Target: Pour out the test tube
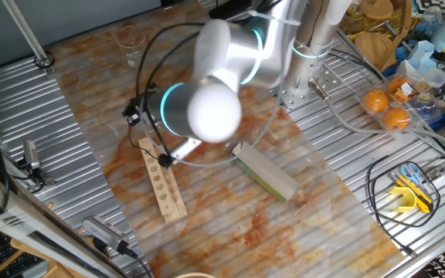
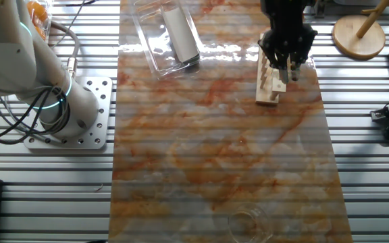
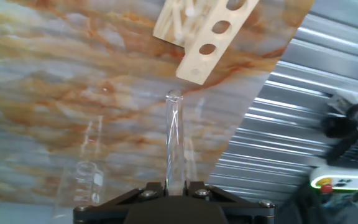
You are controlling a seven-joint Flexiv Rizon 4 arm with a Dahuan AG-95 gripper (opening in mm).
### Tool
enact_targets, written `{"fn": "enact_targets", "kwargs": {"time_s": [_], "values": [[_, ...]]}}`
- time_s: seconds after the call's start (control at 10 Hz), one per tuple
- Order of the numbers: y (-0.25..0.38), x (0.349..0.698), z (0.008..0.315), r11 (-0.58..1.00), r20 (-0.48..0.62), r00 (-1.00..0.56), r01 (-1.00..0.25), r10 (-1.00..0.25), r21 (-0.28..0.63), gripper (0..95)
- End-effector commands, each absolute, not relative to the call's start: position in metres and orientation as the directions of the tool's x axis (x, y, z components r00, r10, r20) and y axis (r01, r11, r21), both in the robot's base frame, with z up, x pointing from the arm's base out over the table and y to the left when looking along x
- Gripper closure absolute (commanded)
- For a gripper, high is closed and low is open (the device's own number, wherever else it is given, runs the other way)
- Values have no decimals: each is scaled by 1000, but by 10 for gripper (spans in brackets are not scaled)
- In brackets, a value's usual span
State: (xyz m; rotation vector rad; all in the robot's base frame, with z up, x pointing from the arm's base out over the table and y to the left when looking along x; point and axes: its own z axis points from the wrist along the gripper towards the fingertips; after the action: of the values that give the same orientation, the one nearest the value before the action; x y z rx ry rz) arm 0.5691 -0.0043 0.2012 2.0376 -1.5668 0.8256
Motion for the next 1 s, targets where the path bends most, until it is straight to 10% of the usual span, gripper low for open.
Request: {"fn": "enact_targets", "kwargs": {"time_s": [0.1, 1.0], "values": [[-15, 563, 199, -232, 667, 170, -973, -725, -4, 950], [-41, 539, 183, -180, 611, 130, -984, -781, -20, 950]]}}
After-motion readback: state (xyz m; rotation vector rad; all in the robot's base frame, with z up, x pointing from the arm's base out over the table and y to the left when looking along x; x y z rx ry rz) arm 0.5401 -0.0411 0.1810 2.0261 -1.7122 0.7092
